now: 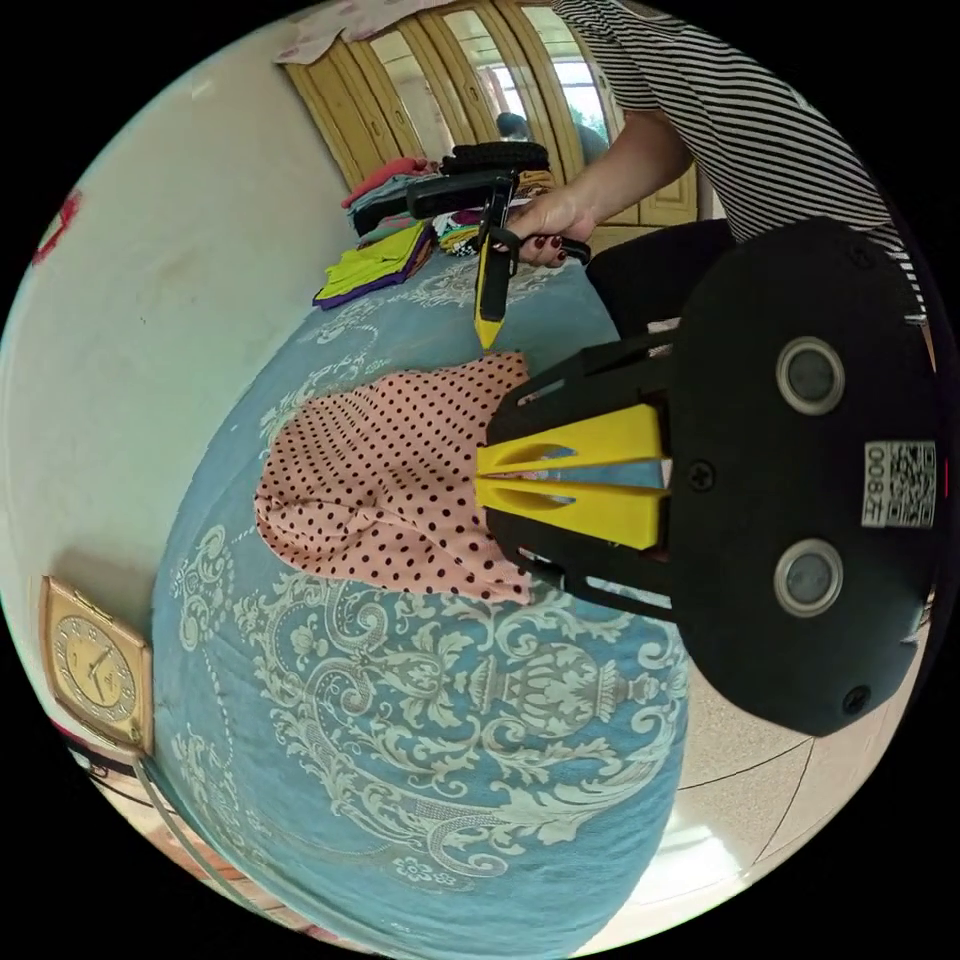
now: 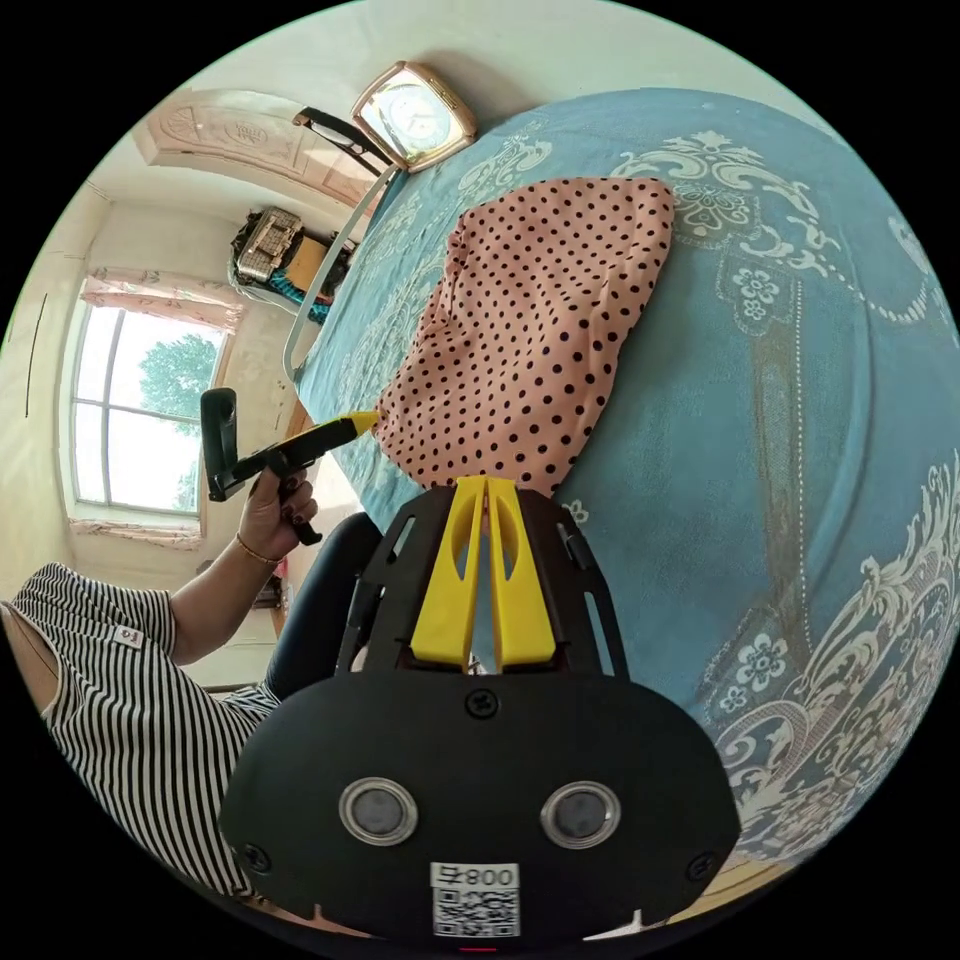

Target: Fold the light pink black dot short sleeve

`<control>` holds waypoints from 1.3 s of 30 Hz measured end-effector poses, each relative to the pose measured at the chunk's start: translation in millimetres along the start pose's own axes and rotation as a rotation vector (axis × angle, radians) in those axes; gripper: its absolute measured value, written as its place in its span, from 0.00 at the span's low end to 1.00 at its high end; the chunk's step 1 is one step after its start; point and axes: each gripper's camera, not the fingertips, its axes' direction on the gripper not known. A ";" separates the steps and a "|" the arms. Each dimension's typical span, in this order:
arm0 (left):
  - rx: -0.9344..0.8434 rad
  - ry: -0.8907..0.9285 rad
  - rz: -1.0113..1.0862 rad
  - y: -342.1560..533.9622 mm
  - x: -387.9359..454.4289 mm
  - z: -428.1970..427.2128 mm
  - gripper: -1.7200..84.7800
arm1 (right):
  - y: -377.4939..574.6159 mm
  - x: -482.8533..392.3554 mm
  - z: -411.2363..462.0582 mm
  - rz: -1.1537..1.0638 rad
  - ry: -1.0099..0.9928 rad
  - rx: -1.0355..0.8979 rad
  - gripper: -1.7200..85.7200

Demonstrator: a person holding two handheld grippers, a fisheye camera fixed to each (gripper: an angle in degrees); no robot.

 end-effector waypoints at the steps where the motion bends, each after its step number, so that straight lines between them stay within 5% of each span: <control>1: -0.015 -0.008 0.054 -2.8 20.3 3.1 0.02 | 12.8 -1.6 -7.5 0.003 0.027 0.029 0.05; 10: -0.115 -0.095 0.067 -23.1 88.6 33.5 0.03 | 70.9 -35.3 18.3 -0.026 0.235 0.043 0.09; 21: -0.104 -0.083 0.166 -37.1 171.9 25.4 0.03 | 112.8 -58.7 22.1 -0.154 0.374 0.041 0.03; 27: -0.176 -0.062 0.454 -35.9 271.5 56.2 0.09 | 117.1 -28.2 25.4 -0.087 0.270 0.019 0.02; 32: -0.275 -0.249 0.760 -16.8 350.5 95.5 0.11 | 129.3 10.0 6.4 0.001 0.116 0.052 0.03; 39: -0.266 -0.325 0.732 -13.3 366.5 99.6 0.06 | 155.7 72.2 -6.3 0.139 -0.052 0.070 0.06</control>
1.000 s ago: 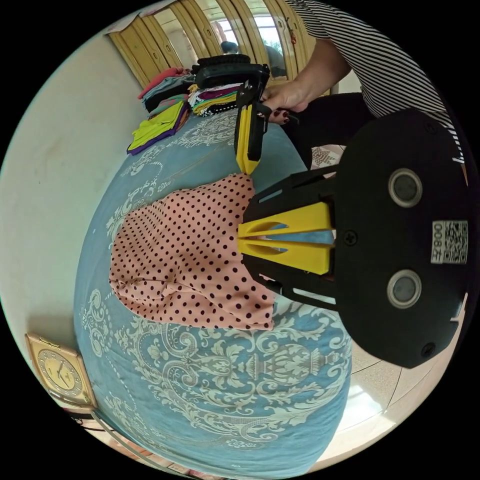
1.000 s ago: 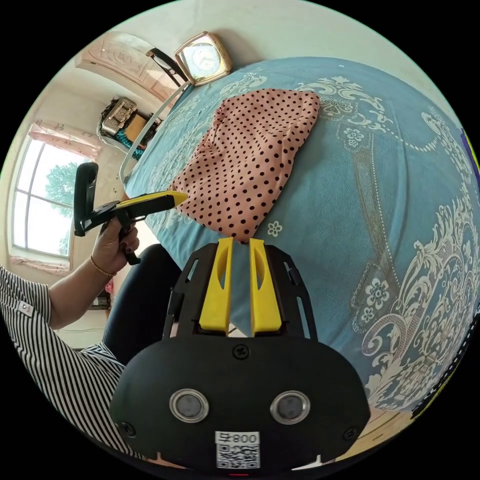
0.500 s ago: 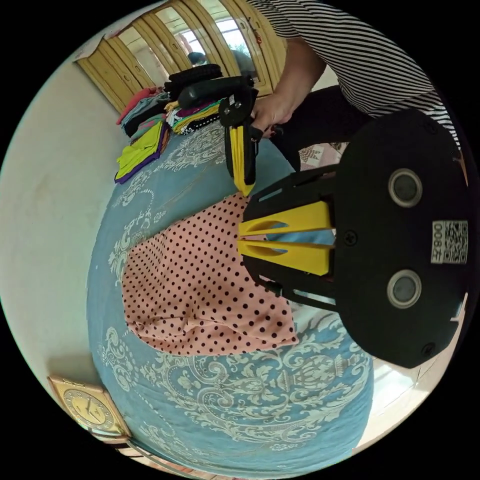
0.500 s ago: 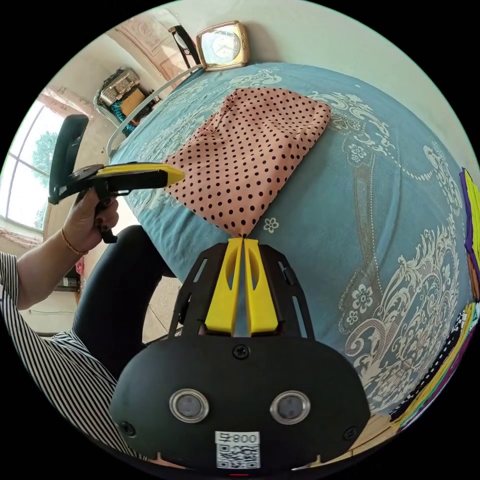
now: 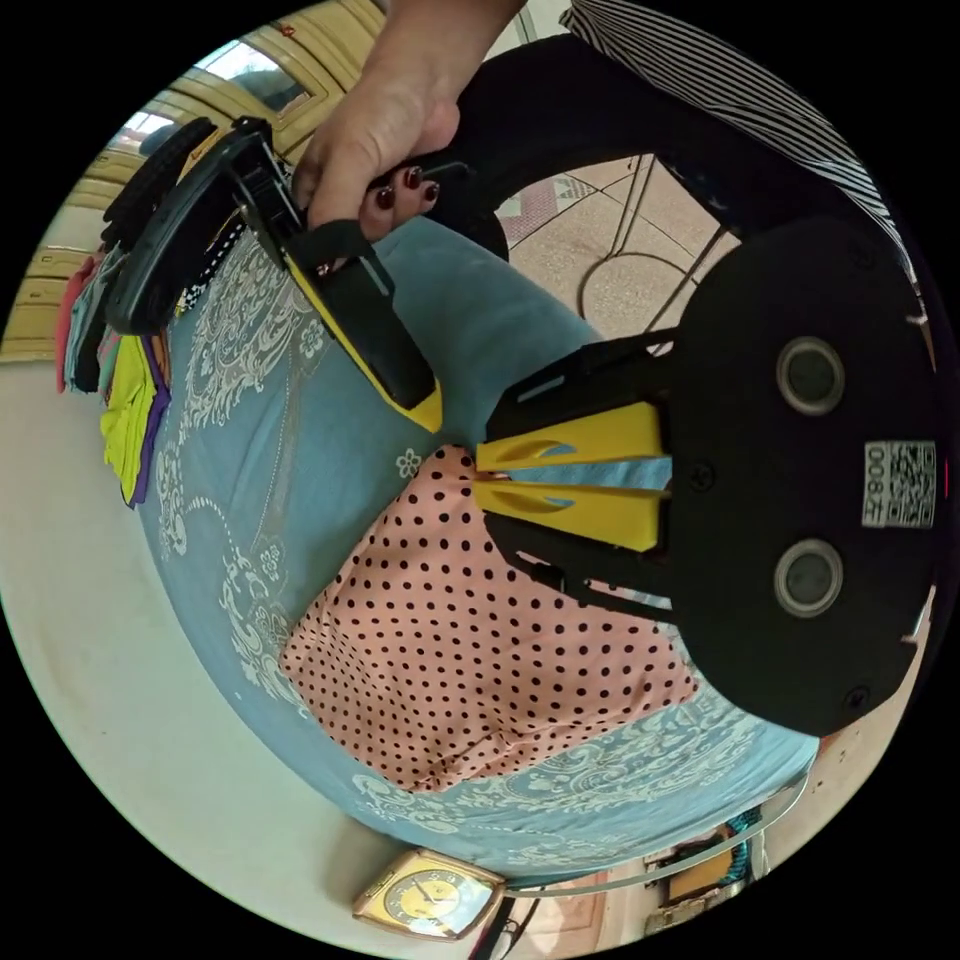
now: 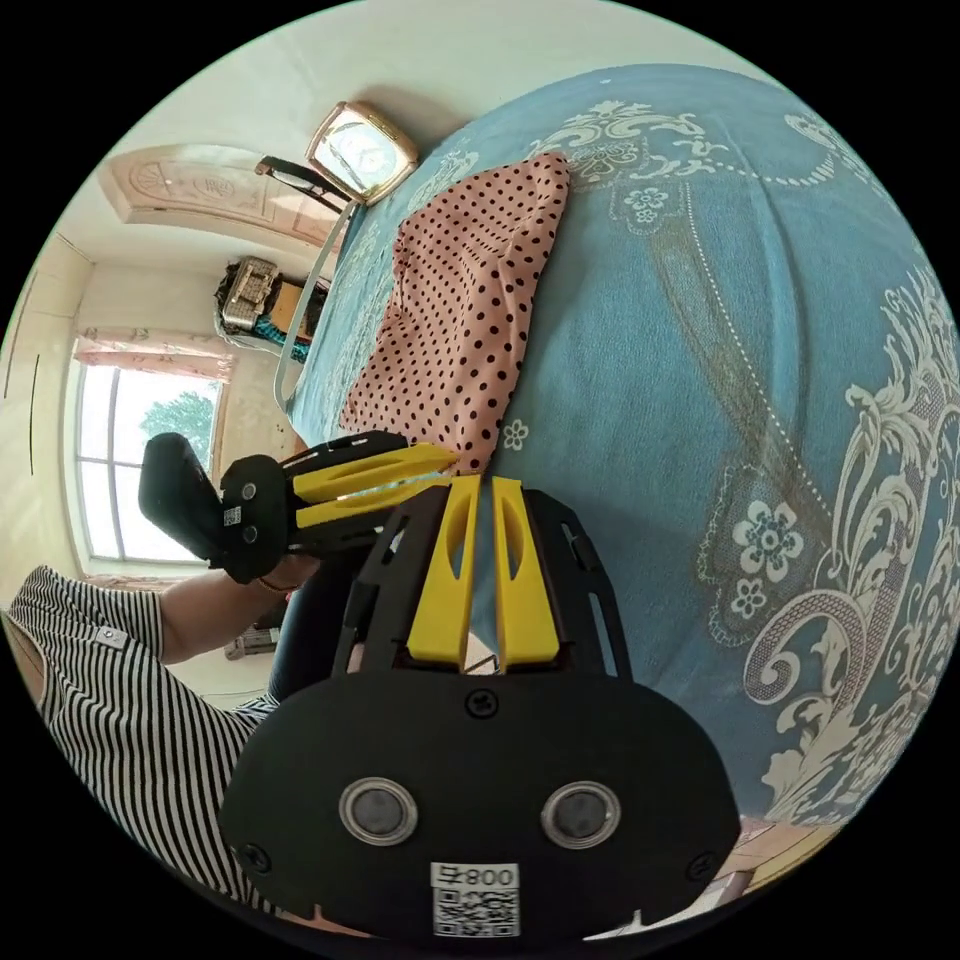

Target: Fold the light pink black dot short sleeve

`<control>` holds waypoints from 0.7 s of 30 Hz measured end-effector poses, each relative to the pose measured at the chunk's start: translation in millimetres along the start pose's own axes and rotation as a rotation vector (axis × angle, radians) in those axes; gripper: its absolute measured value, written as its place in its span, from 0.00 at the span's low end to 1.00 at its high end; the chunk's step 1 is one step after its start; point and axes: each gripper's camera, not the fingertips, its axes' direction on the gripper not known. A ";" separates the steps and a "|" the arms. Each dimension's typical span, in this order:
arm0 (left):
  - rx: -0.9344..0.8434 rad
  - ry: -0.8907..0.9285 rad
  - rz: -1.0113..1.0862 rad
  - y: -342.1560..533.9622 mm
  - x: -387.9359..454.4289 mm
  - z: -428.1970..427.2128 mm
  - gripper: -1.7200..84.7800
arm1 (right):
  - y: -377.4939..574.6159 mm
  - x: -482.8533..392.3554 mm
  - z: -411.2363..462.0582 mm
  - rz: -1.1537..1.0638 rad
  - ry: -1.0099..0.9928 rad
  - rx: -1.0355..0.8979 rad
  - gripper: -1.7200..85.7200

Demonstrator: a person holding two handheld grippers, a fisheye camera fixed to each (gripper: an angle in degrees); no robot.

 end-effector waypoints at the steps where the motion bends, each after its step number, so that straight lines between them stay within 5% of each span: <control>1: 0.003 0.043 -0.034 0.6 -5.0 -1.4 0.06 | 2.5 10.8 -0.6 0.025 -0.048 0.000 0.07; 16: 0.091 0.080 -0.091 33.8 -26.8 -29.6 0.04 | 4.0 118.2 4.8 0.295 -0.598 0.049 0.14; 21: 0.114 0.074 -0.091 53.5 -39.8 -27.9 0.04 | 16.1 139.1 -5.1 0.334 -0.593 0.063 0.14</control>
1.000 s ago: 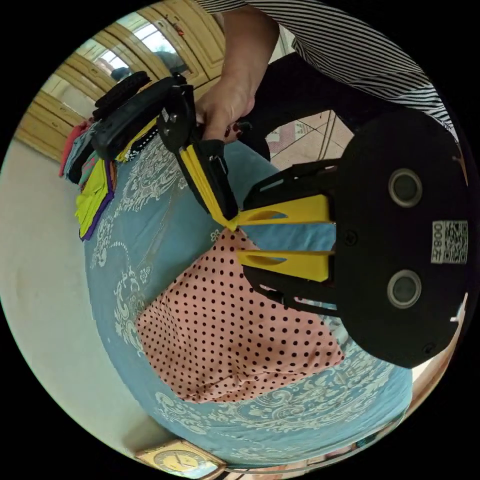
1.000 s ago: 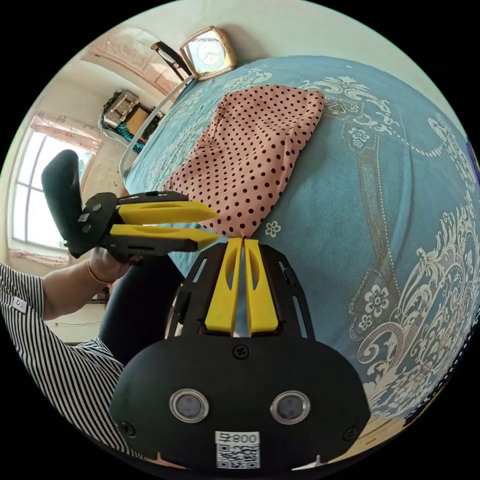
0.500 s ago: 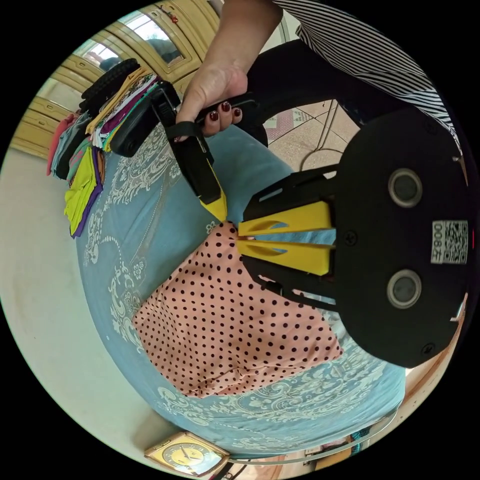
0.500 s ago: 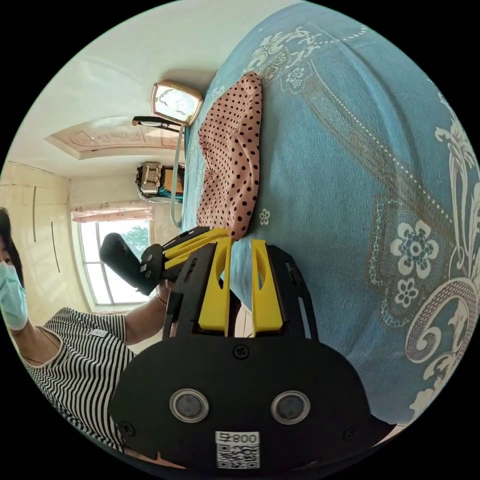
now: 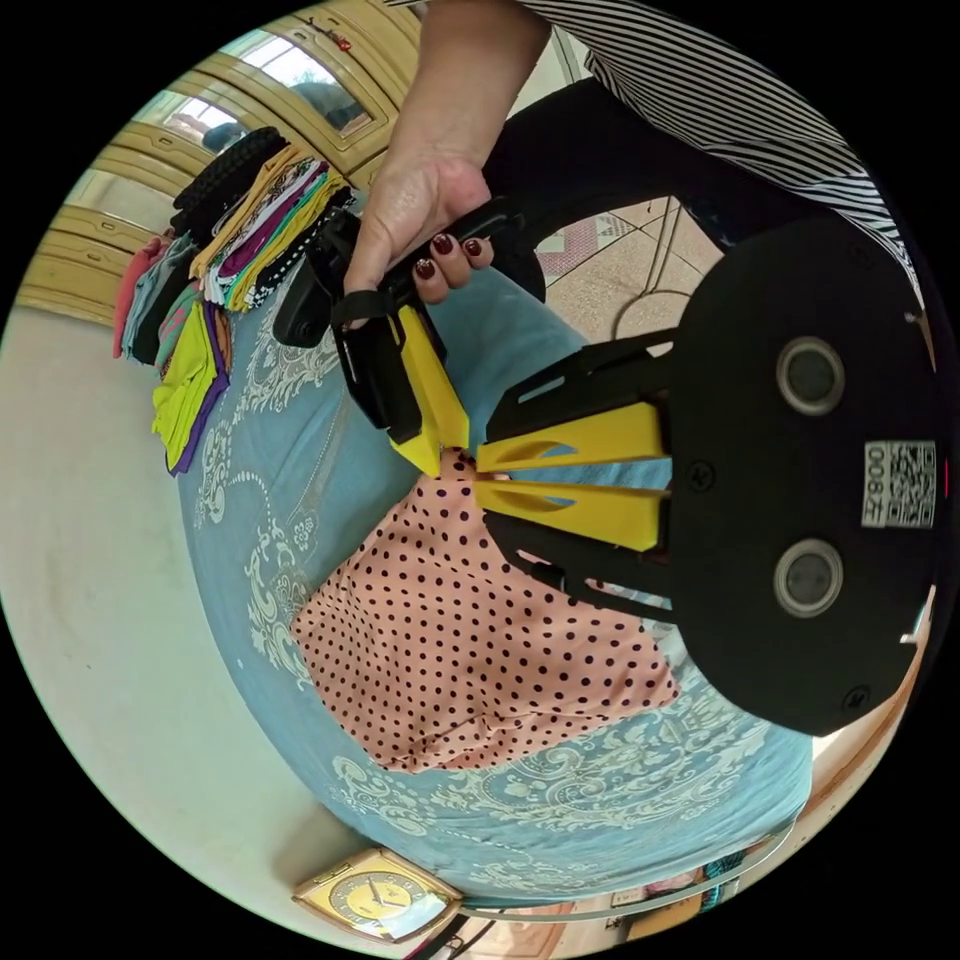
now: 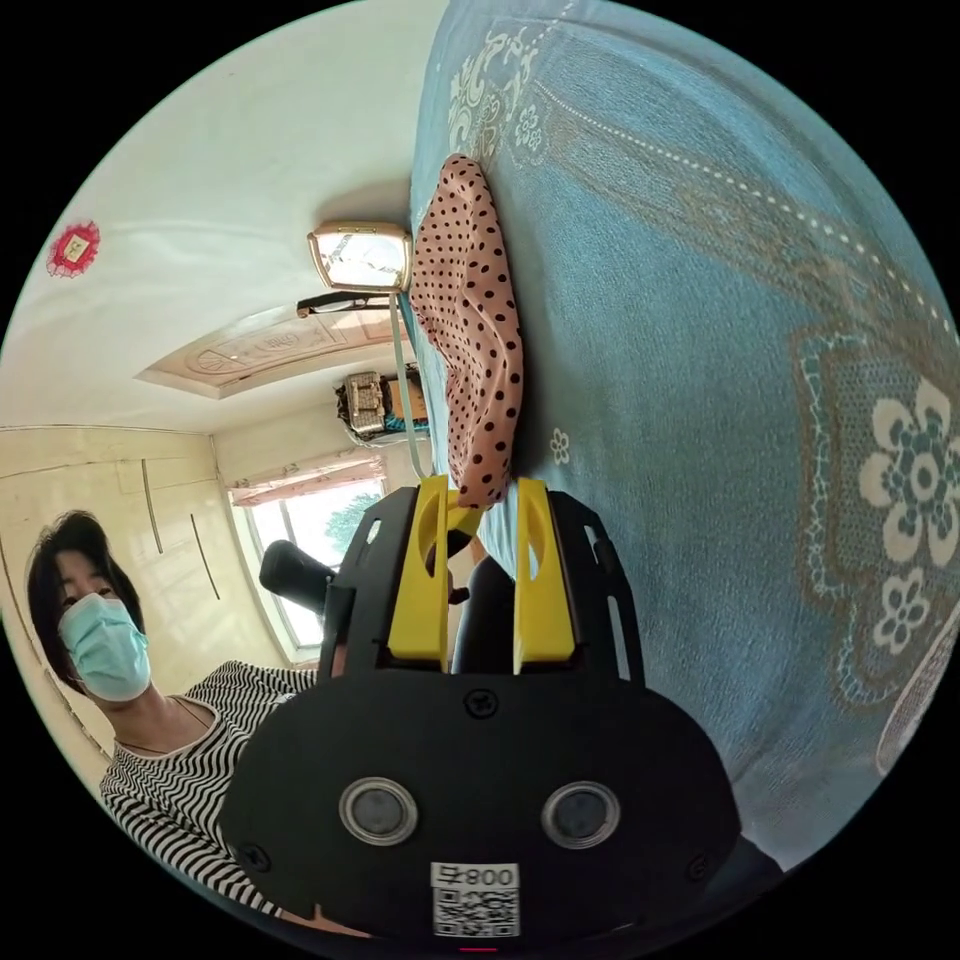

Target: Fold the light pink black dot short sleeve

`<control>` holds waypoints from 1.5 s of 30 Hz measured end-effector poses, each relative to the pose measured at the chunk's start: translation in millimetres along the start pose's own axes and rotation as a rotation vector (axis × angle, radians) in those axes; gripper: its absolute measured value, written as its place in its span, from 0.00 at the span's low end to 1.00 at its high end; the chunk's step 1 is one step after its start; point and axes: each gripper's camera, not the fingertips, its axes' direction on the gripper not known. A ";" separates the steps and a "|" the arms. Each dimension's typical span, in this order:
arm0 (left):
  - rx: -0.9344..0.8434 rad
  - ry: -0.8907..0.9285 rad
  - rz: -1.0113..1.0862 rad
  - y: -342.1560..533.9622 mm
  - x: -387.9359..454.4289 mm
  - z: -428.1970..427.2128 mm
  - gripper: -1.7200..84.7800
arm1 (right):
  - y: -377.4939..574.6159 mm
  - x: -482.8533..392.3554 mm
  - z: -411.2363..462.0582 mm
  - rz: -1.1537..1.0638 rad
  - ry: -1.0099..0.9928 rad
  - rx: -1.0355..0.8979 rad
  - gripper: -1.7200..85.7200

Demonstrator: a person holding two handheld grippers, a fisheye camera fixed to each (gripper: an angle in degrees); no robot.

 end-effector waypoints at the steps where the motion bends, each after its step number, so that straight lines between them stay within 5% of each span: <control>1: 0.000 -0.003 0.003 4.9 -4.4 0.5 0.04 | -0.7 2.7 -2.4 0.009 0.019 -0.003 0.14; 9: 0.035 0.078 -0.152 59.2 -67.4 -4.1 0.04 | -18.7 3.5 4.5 -0.002 0.008 -0.059 0.07; 17: 0.267 0.693 -0.786 214.6 -205.7 22.1 0.12 | -14.5 -21.0 -29.6 -0.047 -0.059 -0.043 0.05; 23: 0.495 0.971 -1.119 294.0 -256.8 66.5 0.17 | -17.9 -48.8 -47.9 -0.081 -0.105 -0.054 0.04; 33: 0.761 1.048 -1.383 350.8 -302.8 91.6 0.12 | -16.7 -86.5 -85.1 -0.117 -0.126 -0.058 0.04; 45: 0.717 0.983 -1.229 338.3 -288.4 22.0 0.06 | 38.7 -101.6 -177.7 -0.117 -0.076 -0.039 0.04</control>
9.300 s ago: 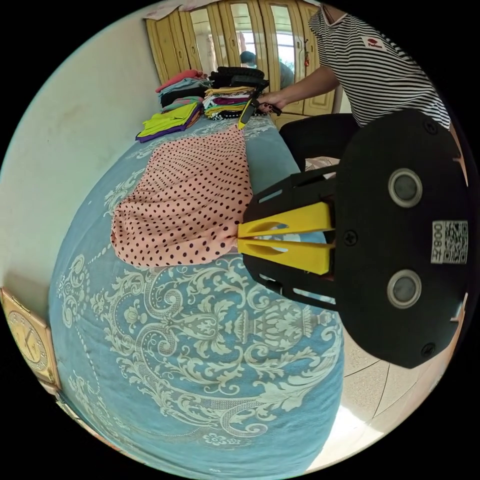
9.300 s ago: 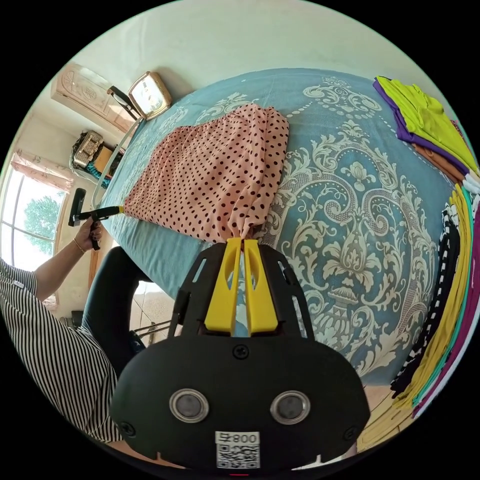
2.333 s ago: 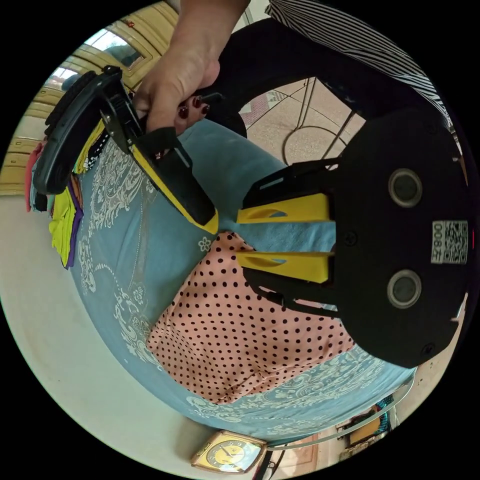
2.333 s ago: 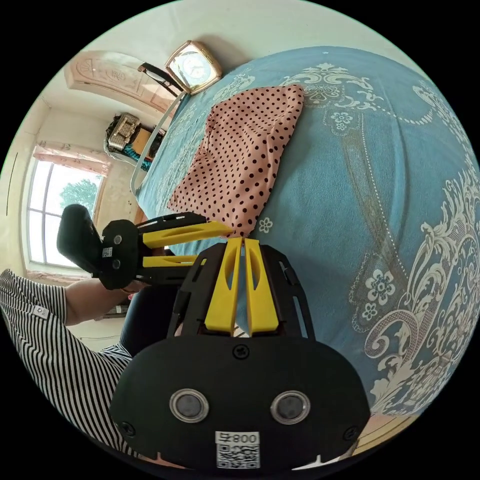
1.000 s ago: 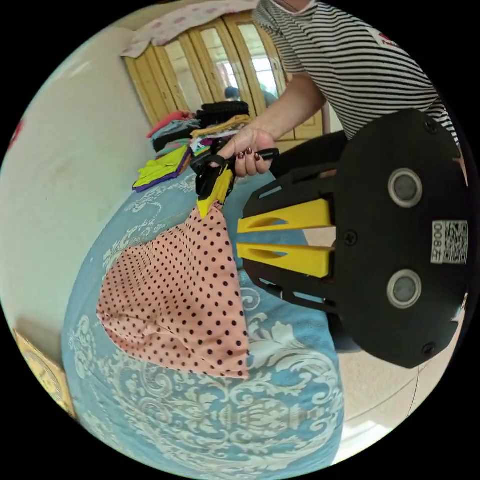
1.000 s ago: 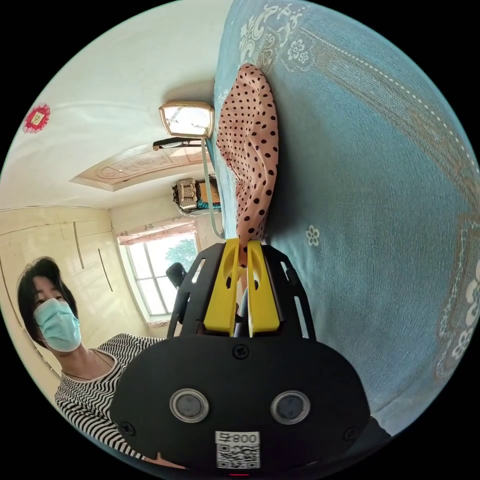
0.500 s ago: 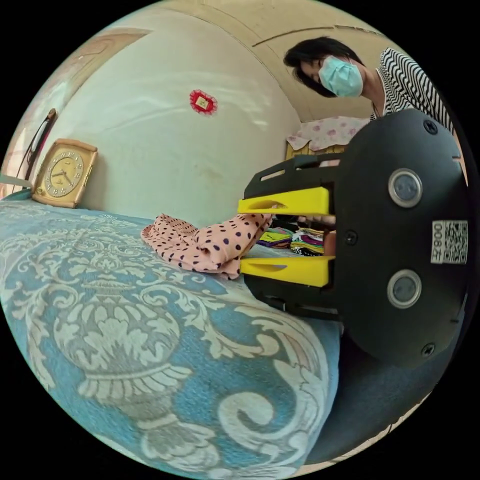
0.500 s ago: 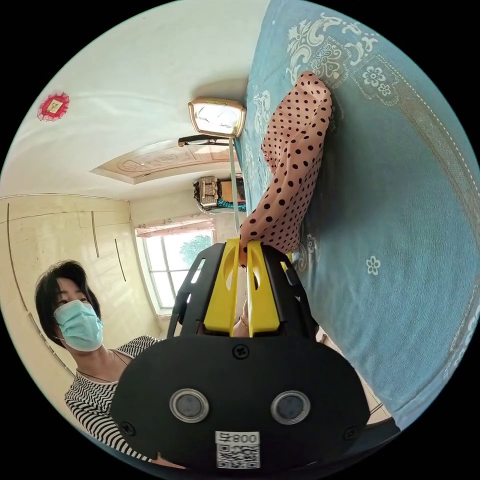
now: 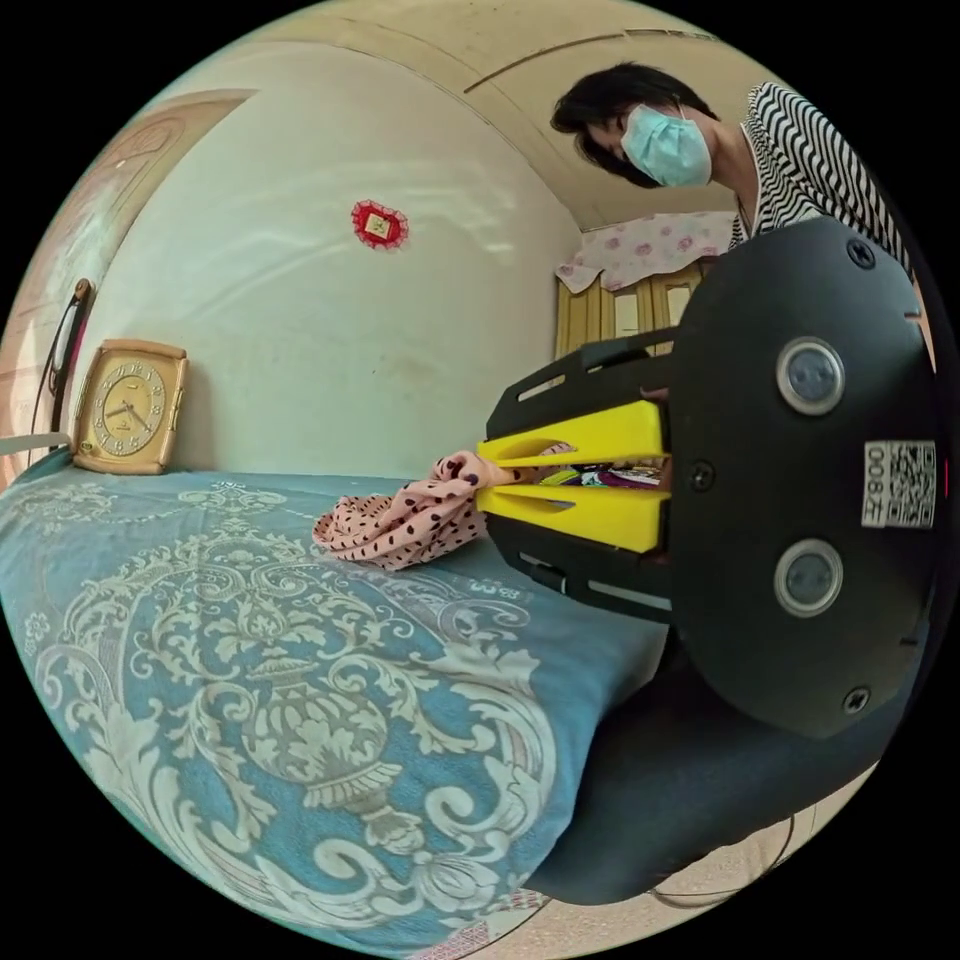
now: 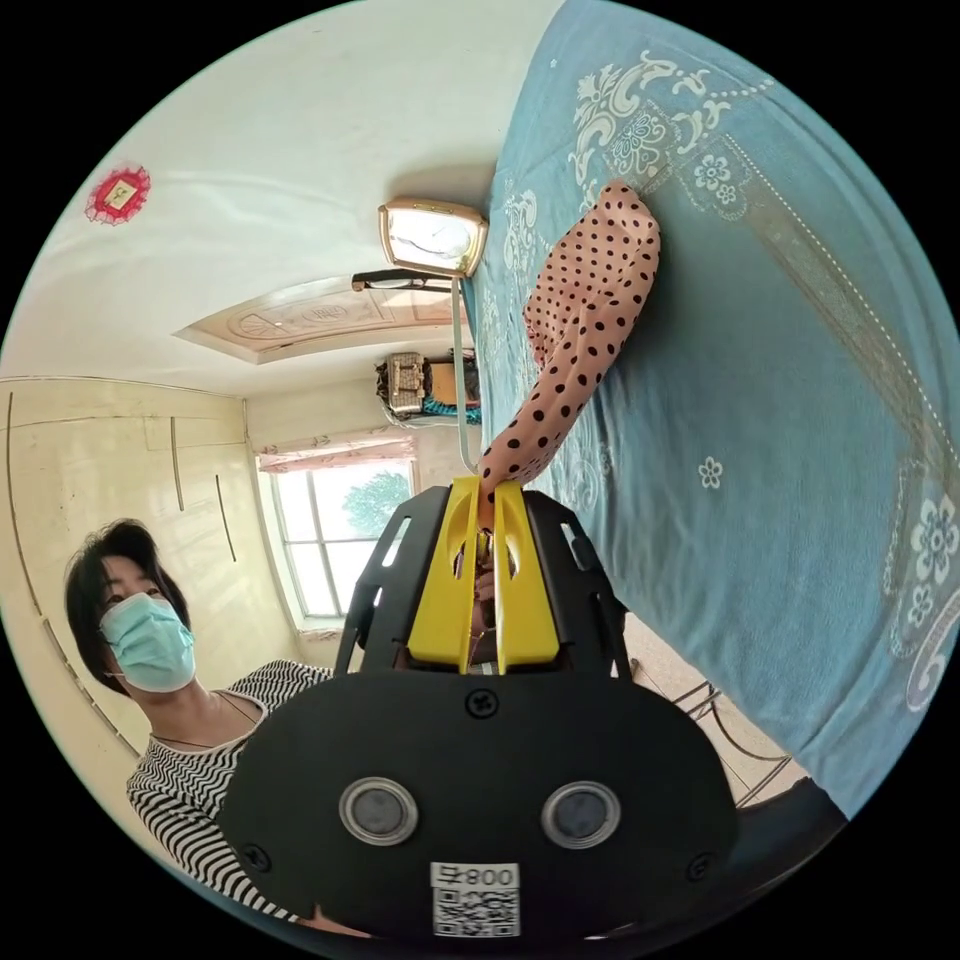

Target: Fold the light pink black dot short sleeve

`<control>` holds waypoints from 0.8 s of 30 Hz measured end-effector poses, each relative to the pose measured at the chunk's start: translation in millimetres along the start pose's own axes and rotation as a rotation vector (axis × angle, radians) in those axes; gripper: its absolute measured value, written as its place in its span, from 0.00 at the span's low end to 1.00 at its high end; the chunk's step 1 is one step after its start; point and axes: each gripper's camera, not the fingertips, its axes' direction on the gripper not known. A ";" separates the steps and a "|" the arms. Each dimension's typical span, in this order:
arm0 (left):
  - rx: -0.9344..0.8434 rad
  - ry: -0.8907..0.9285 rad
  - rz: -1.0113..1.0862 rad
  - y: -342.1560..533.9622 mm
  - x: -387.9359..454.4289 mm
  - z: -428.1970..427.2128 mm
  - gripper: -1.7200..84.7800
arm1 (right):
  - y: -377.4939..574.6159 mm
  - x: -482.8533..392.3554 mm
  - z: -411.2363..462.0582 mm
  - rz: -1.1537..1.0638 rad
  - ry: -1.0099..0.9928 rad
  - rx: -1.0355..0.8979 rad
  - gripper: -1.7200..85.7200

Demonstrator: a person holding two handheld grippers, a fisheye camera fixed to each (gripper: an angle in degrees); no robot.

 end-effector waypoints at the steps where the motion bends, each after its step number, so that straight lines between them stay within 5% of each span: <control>1: -0.021 -0.001 0.019 6.7 10.8 0.7 0.06 | 11.9 -5.5 -12.1 -0.005 0.013 -0.003 0.04; 12: -0.175 0.081 0.186 79.3 122.9 39.9 0.06 | 145.6 -85.1 -133.9 -0.146 0.051 0.045 0.04; 24: -0.416 0.232 0.308 177.2 248.9 177.7 0.06 | 322.6 -179.8 -321.9 -0.382 0.056 0.266 0.04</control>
